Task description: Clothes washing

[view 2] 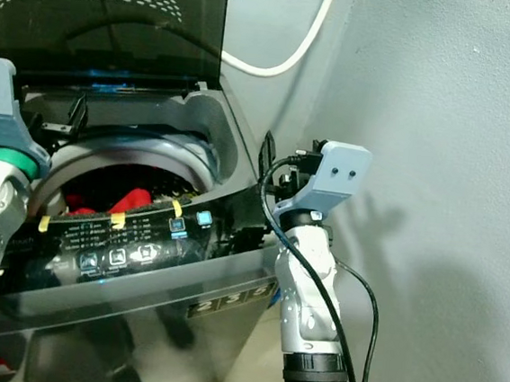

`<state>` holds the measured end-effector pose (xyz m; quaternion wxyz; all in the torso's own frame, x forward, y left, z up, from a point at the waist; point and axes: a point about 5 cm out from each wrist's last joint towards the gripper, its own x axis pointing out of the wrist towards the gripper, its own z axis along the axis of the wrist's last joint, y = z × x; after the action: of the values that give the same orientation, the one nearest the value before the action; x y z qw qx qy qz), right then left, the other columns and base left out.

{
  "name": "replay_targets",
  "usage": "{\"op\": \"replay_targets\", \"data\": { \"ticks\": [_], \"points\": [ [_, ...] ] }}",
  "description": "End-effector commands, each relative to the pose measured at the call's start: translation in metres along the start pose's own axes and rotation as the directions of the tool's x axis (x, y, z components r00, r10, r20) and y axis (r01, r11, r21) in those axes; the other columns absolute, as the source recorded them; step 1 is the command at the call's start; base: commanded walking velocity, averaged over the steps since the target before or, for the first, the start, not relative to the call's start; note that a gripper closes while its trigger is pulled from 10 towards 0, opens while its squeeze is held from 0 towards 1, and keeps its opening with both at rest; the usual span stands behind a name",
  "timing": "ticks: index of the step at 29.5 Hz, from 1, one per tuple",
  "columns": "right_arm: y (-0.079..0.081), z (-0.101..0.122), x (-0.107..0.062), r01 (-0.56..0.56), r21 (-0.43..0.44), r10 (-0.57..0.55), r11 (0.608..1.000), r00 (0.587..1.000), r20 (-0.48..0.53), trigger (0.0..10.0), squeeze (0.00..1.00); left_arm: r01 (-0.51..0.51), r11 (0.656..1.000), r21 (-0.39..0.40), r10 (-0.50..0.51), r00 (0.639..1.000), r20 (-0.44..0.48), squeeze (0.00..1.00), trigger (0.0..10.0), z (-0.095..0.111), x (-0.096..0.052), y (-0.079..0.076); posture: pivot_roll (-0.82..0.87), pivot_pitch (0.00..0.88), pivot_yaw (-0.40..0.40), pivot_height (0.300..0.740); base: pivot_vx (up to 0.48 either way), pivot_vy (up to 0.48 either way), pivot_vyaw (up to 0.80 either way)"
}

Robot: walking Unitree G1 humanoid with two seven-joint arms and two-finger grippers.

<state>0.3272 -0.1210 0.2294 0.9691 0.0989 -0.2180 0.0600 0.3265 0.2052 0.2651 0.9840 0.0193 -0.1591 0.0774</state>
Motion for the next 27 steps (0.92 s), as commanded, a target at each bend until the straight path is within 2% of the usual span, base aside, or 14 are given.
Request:
{"op": "replay_targets", "data": {
  "ticks": [1, 27],
  "points": [
    [0.0023, -0.0036, 0.0008, -0.010, -0.004, 0.009, 1.000, 1.000, -0.015, 10.0, 0.00, -0.008, 1.000, 0.003, 0.008, 1.000, -0.021, 0.00, 10.0, -0.0074, -0.0011, -0.0004, 0.16, 0.000, -0.014, 0.740, 0.000, 0.000, 0.00],
    [0.0004, -0.0059, 0.0005, -0.009, -0.026, 0.008, 1.000, 1.000, -0.020, 10.0, 0.00, 0.013, 1.000, 0.009, -0.013, 1.000, -0.023, 0.00, 10.0, -0.0111, 0.0010, -0.0067, 0.14, 0.000, -0.008, 0.740, 0.000, 0.000, 0.00]
  ]
}}
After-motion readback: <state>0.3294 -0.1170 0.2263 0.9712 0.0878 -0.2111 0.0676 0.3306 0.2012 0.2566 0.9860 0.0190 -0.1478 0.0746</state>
